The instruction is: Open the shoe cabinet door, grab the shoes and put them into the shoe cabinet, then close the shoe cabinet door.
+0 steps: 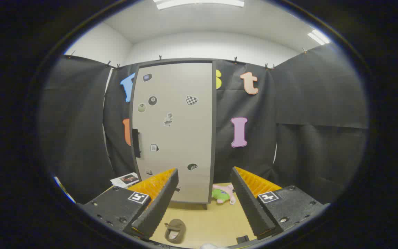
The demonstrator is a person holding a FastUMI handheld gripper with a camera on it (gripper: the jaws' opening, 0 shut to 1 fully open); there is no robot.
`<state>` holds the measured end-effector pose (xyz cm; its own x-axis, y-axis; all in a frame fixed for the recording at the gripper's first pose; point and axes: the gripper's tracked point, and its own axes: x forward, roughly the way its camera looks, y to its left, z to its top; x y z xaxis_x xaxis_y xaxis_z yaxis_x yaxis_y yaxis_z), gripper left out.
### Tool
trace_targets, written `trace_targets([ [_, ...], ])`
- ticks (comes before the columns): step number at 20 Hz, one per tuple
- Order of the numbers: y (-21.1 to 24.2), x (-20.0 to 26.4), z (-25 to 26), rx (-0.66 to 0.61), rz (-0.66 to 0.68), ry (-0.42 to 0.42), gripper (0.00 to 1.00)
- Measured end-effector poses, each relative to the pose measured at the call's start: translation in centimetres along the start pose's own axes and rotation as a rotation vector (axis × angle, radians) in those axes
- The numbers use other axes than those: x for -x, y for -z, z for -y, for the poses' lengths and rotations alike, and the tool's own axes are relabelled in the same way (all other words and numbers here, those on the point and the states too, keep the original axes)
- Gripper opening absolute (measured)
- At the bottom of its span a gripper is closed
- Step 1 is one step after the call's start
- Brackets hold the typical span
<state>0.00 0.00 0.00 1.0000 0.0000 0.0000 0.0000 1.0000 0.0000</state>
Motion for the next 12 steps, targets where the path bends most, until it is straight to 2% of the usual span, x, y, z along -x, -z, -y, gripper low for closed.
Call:
trace_targets([
  [12, 0.41, 0.78, 0.08, 0.031, -0.006, 0.018, 1.0],
])
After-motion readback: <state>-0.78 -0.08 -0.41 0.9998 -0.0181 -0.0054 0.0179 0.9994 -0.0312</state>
